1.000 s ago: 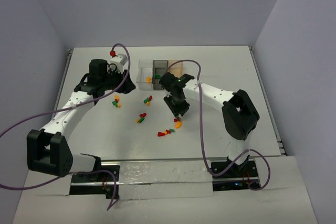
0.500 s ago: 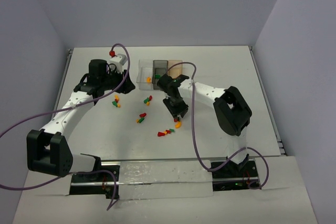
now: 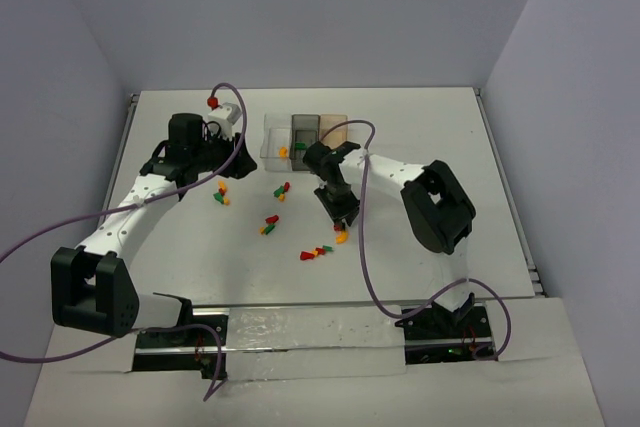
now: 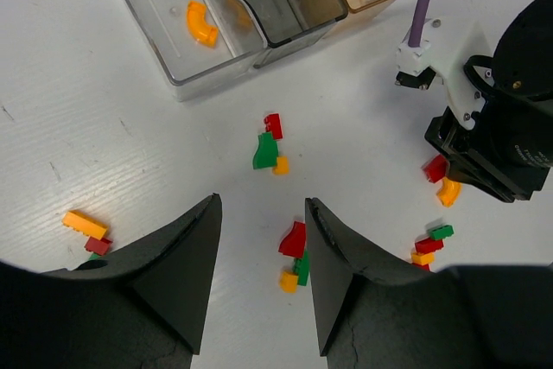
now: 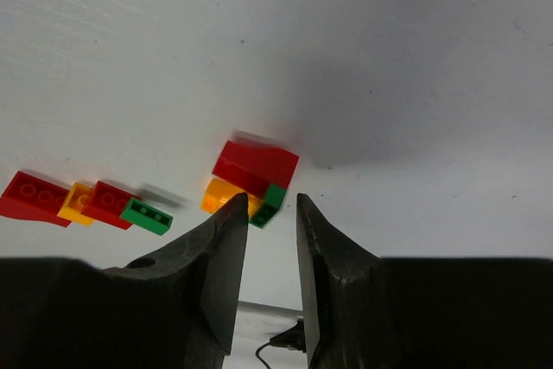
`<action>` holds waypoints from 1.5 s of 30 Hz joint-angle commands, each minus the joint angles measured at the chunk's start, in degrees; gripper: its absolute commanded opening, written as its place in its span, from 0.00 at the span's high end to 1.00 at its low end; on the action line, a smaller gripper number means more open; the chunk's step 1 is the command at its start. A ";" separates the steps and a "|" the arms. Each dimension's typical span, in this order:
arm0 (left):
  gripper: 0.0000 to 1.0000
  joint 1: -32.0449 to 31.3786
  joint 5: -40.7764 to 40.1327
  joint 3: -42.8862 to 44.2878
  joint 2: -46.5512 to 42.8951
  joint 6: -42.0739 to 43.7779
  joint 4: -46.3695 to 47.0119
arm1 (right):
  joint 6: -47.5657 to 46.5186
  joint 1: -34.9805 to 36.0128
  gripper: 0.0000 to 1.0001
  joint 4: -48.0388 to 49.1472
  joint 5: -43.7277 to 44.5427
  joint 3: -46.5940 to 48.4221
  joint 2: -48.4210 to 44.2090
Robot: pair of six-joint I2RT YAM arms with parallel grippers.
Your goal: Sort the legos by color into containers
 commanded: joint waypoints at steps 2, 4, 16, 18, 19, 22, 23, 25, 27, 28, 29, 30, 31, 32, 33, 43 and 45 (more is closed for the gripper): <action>0.47 0.47 0.17 0.00 -1.12 -0.22 2.12 | 0.24 -1.45 0.68 -0.26 0.78 1.72 0.36; 0.47 0.54 0.27 0.03 -0.98 -0.24 2.12 | 0.09 -1.89 0.71 -0.16 0.50 1.31 0.31; 0.49 3.75 10.79 -0.88 0.24 -3.86 2.89 | -1.87 -5.14 1.00 -0.36 -4.46 2.06 -5.68; 0.49 5.21 16.11 -1.42 0.24 -6.03 3.81 | -2.19 -6.42 1.00 0.40 -5.93 2.85 -7.48; 0.49 5.67 20.31 -1.68 0.07 -7.40 5.44 | -2.26 -7.57 1.00 1.31 -7.94 3.86 -9.08; 0.47 5.67 25.92 -3.65 -0.95 -13.45 11.47 | -1.00 -8.62 1.00 4.71 -8.06 7.01 -12.63; 0.47 5.60 26.96 -4.28 -1.03 -15.43 13.06 | -0.43 -8.62 1.00 5.76 -7.79 7.62 -13.33; 0.47 4.61 28.59 -4.86 -0.46 -19.55 15.46 | 1.41 -8.59 1.00 8.83 -7.26 9.00 -14.47; 0.48 3.66 29.62 -4.58 0.36 -22.51 16.60 | 2.68 -8.36 1.00 11.14 -6.79 10.20 -14.58; 0.49 3.29 29.62 -4.58 0.74 -23.11 18.66 | 3.42 -8.29 1.00 11.67 -6.56 11.08 -14.29; 0.49 2.86 29.55 -4.72 0.81 -24.08 19.07 | 3.85 -8.20 1.00 12.27 -6.31 11.47 -14.09; 0.49 1.86 29.54 -4.97 1.09 -25.83 21.19 | 3.92 -8.04 1.00 13.37 -6.12 11.73 -14.05; 0.49 1.07 29.47 -5.02 1.37 -26.22 22.62 | 3.99 -7.87 1.00 14.04 -6.01 11.93 -13.91; 0.50 0.37 29.10 -4.95 1.57 -27.26 23.48 | 4.15 -7.55 1.00 14.36 -5.78 12.31 -13.74; 0.51 -0.58 28.86 -4.74 2.10 -28.11 24.45 | 4.53 -7.25 1.00 14.64 -5.77 12.52 -13.47; 0.56 -6.05 27.56 -1.17 8.45 -30.41 26.30 | 5.56 -3.96 1.00 17.98 -5.34 9.86 -15.39; 0.56 -6.38 27.35 -0.90 8.99 -30.55 26.56 | 5.67 -3.62 1.00 18.02 -5.35 9.88 -15.57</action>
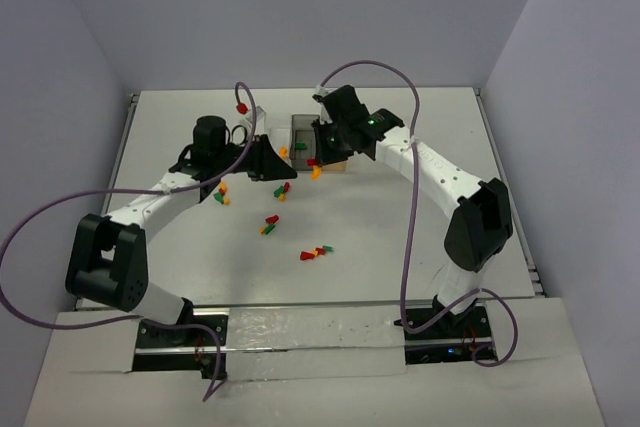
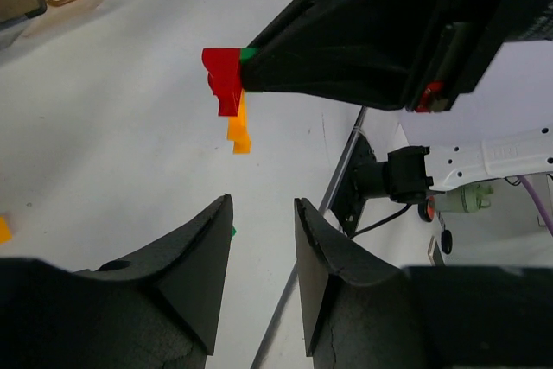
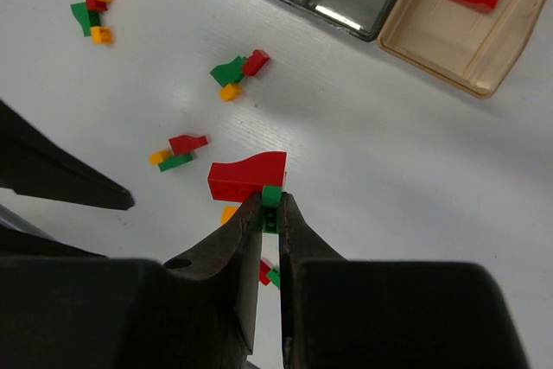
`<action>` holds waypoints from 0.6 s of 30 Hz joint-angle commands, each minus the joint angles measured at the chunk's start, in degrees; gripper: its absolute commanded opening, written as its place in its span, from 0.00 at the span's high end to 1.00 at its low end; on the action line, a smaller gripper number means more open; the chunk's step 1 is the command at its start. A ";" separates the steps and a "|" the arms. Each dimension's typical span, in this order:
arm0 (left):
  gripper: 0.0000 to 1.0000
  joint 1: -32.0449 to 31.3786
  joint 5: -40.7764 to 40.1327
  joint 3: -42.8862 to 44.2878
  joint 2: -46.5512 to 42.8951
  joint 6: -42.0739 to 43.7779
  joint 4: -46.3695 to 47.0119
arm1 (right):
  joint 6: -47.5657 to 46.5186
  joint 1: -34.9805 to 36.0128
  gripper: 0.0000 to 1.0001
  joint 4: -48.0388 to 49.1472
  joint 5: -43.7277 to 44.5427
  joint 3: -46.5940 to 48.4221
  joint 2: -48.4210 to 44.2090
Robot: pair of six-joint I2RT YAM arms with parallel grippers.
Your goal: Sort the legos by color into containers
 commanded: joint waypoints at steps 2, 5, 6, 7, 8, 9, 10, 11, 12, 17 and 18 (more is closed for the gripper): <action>0.56 -1.32 -0.02 3.54 1.65 -1.75 4.00 | 1.17 1.54 1.00 3.12 0.70 -0.15 -2.75; 0.54 -2.37 -0.48 3.68 1.92 -1.15 3.68 | 2.23 1.47 1.00 3.03 0.95 0.36 -2.84; 0.54 -2.64 -0.78 3.49 1.82 -0.88 3.67 | 2.54 1.46 1.00 3.03 1.03 0.63 -2.80; 0.53 -2.87 -1.14 3.31 1.73 -0.56 3.62 | 2.85 1.46 1.00 3.03 1.07 0.94 -2.76; 0.53 -3.40 -1.40 3.21 1.72 -0.38 3.33 | 3.47 1.53 1.00 2.96 1.01 1.20 -2.75; 0.53 -3.72 -1.59 3.26 1.79 0.07 3.13 | 3.81 1.55 1.00 2.94 0.65 1.46 -2.61; 0.53 -3.92 -1.84 3.42 1.81 0.19 3.09 | 4.14 1.55 1.00 2.94 0.55 1.52 -2.65; 0.53 -4.19 -2.46 3.55 1.90 0.56 2.67 | 4.59 1.55 1.00 2.90 0.18 1.61 -2.62; 0.53 -4.42 -3.09 3.72 1.98 0.97 2.19 | 4.97 1.52 1.00 2.85 -0.23 1.75 -2.61; 0.53 -4.76 -5.58 4.18 2.01 2.26 0.44 | 5.81 1.46 1.00 2.71 -1.42 1.74 -3.57; 0.53 -4.82 -5.97 4.24 2.14 2.52 0.37 | 5.88 1.46 1.00 2.84 -1.62 1.54 -3.70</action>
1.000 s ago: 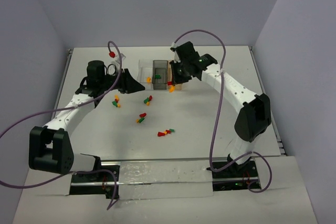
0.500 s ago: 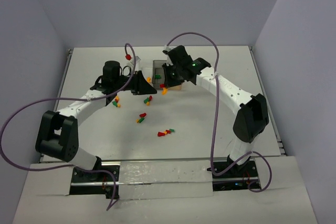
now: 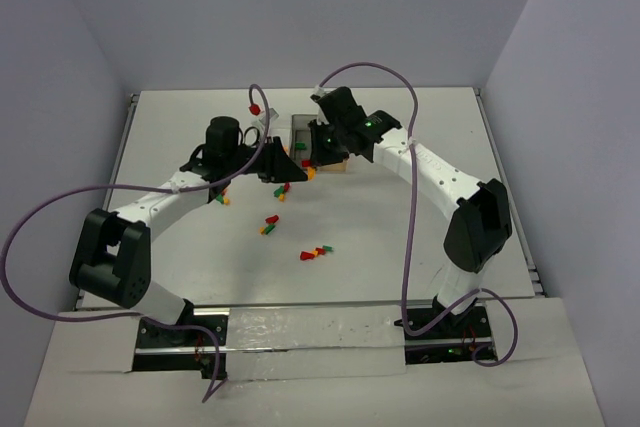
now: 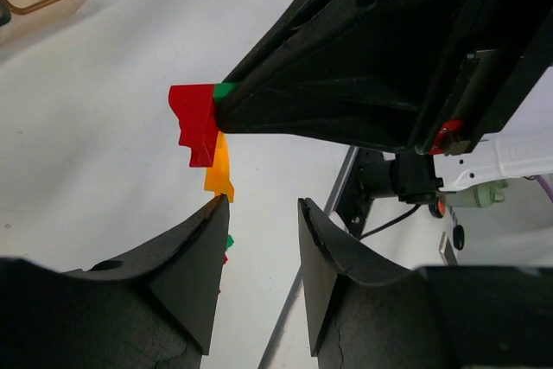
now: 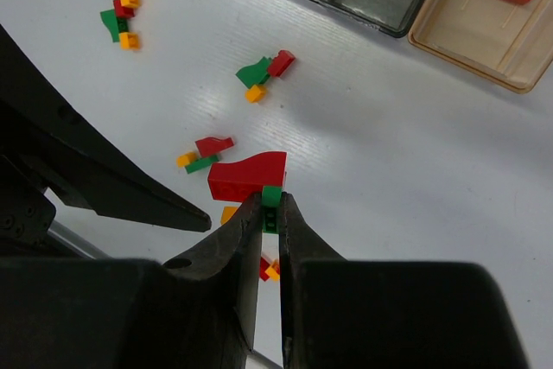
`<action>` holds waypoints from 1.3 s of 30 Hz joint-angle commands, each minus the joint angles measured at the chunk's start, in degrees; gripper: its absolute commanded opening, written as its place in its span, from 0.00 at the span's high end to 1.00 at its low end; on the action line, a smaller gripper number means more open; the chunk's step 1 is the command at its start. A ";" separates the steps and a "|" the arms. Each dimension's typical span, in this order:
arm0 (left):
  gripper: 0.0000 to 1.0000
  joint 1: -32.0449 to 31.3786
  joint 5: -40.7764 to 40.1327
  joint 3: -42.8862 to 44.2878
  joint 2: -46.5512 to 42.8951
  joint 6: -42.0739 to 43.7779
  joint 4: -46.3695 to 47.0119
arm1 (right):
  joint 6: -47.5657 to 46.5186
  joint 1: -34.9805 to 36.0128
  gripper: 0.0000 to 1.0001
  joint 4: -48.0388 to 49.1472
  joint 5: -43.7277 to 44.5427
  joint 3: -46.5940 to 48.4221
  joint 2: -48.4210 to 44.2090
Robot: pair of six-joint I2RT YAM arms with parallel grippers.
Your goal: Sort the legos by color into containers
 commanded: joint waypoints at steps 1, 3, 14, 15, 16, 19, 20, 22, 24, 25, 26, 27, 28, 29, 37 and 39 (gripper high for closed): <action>0.53 -0.42 -2.78 3.00 0.25 1.96 -0.35 | 1.66 0.21 1.00 2.03 -1.06 1.57 -3.73; 0.54 -0.47 -3.26 3.22 0.53 2.17 -0.83 | 1.71 0.21 1.00 2.01 -1.24 1.52 -4.00; 0.57 -0.72 -4.97 3.85 0.61 2.71 -1.73 | 2.87 0.28 1.00 2.07 -2.90 1.60 -4.22; 0.59 -0.74 -4.91 3.85 0.62 2.63 -1.66 | 3.06 0.30 1.00 2.08 -2.92 1.60 -4.13; 0.61 -0.77 -4.88 3.89 0.70 2.55 -1.58 | 3.31 0.26 1.00 2.08 -2.77 1.60 -4.06; 0.66 -1.00 -4.88 3.93 0.89 2.27 -1.48 | 3.82 0.21 1.00 2.08 -2.22 1.69 -3.93; 0.70 -1.09 -4.97 3.85 0.89 2.10 -1.40 | 3.91 0.29 1.00 2.08 -1.95 1.69 -4.01; 0.76 -1.09 -4.97 3.94 1.15 2.01 -1.57 | 4.17 0.21 1.00 2.08 -1.16 1.69 -4.10; 0.81 -1.04 -5.05 4.11 1.41 2.19 -2.04 | 4.30 0.25 1.00 2.00 -0.22 1.60 -4.10; 0.83 -1.09 -5.08 4.11 1.53 2.19 -2.21 | 4.35 0.26 1.00 2.00 0.01 1.63 -4.10; 0.85 -1.08 -5.14 4.10 1.59 2.17 -2.26 | 4.38 0.21 1.00 2.00 0.09 1.68 -4.11; 0.87 -1.03 -5.14 4.06 1.59 2.08 -2.22 | 4.52 0.21 1.00 2.00 0.18 1.64 -4.16; 0.90 -1.03 -5.17 4.02 1.59 1.96 -2.19 | 4.61 0.21 1.00 2.00 0.32 1.58 -4.21; 0.92 -1.08 -5.28 3.99 1.60 1.80 -2.23 | 4.64 0.21 1.00 2.00 0.62 1.52 -4.29; 1.00 -1.01 -7.86 3.34 1.61 1.44 -4.07 | 4.70 0.12 1.00 1.65 5.05 1.60 -5.61; 1.00 -1.09 -10.59 3.58 1.77 1.92 -5.89 | 4.70 0.12 1.00 1.58 6.06 1.52 -5.99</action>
